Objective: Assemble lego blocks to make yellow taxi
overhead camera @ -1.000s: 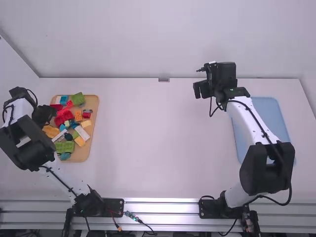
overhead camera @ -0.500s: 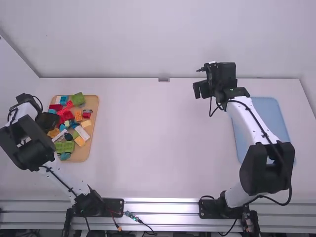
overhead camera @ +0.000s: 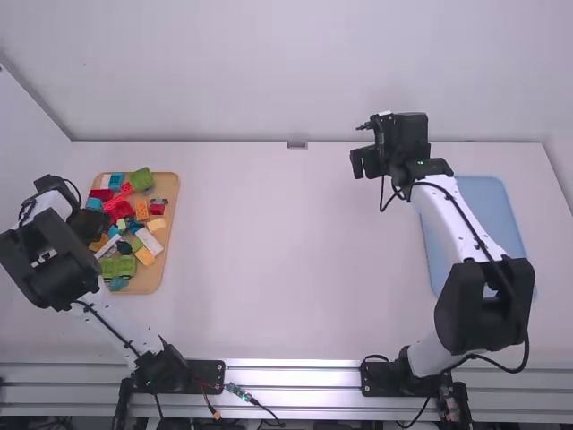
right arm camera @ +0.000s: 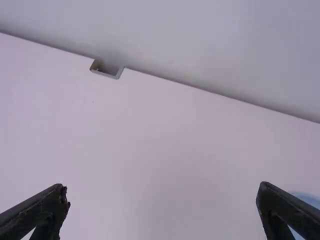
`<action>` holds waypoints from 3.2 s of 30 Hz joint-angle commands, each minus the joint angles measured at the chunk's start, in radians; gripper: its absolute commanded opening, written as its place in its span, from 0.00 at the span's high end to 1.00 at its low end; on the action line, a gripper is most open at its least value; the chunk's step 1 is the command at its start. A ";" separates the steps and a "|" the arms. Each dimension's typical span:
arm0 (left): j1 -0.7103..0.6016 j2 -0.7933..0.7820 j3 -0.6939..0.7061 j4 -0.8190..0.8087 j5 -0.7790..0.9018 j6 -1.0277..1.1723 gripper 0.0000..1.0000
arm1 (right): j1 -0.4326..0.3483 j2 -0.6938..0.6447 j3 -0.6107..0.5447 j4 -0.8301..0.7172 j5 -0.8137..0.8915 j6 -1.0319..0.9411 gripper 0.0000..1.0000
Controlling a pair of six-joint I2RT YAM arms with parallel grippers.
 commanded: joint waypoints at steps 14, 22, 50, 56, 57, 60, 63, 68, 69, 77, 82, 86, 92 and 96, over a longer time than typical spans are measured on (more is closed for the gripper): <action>0.009 0.010 -0.045 0.063 -0.063 0.018 0.19 | -0.001 0.003 0.031 0.002 -0.002 0.007 0.01; 0.010 0.010 -0.108 0.157 -0.041 0.055 0.20 | -0.003 0.003 0.031 0.000 -0.003 0.008 0.01; 0.009 0.010 -0.175 0.245 0.016 0.123 0.28 | 0.024 0.003 0.031 -0.003 0.000 0.003 0.01; 0.009 0.010 -0.175 0.236 0.014 0.123 0.46 | 0.024 0.003 0.031 -0.005 0.001 0.003 0.01; 0.010 0.010 -0.175 0.234 0.014 0.123 0.51 | 0.024 0.003 0.031 -0.005 0.000 0.003 0.01; 0.010 0.010 -0.175 0.235 0.012 0.123 0.57 | 0.024 0.003 0.031 -0.004 0.000 0.003 0.01; 0.010 0.009 -0.175 0.236 0.012 0.123 0.60 | 0.022 0.003 0.031 -0.005 0.001 0.003 0.01; 0.009 0.007 -0.164 0.235 0.015 0.123 0.73 | 0.026 0.003 0.031 -0.005 0.000 0.003 0.01; 0.009 0.007 -0.159 0.232 0.014 0.123 0.73 | 0.024 0.003 0.031 -0.005 0.000 0.003 0.01; -0.005 -0.036 -0.025 0.108 0.001 0.123 0.83 | 0.023 0.003 0.031 -0.005 0.000 0.003 0.01; -0.051 -0.108 0.008 0.080 -0.060 0.123 0.90 | 0.024 0.003 0.031 -0.005 0.000 0.003 0.01; -0.138 -0.189 0.010 0.073 -0.062 0.242 0.90 | 0.022 0.003 0.031 -0.008 0.001 0.003 0.01; -0.343 -0.282 0.009 0.046 -0.064 0.475 0.94 | 0.018 0.003 0.031 -0.010 0.001 0.003 0.01; -0.557 -0.305 0.009 0.033 -0.063 0.718 0.98 | 0.003 0.003 0.031 -0.021 0.001 0.003 0.01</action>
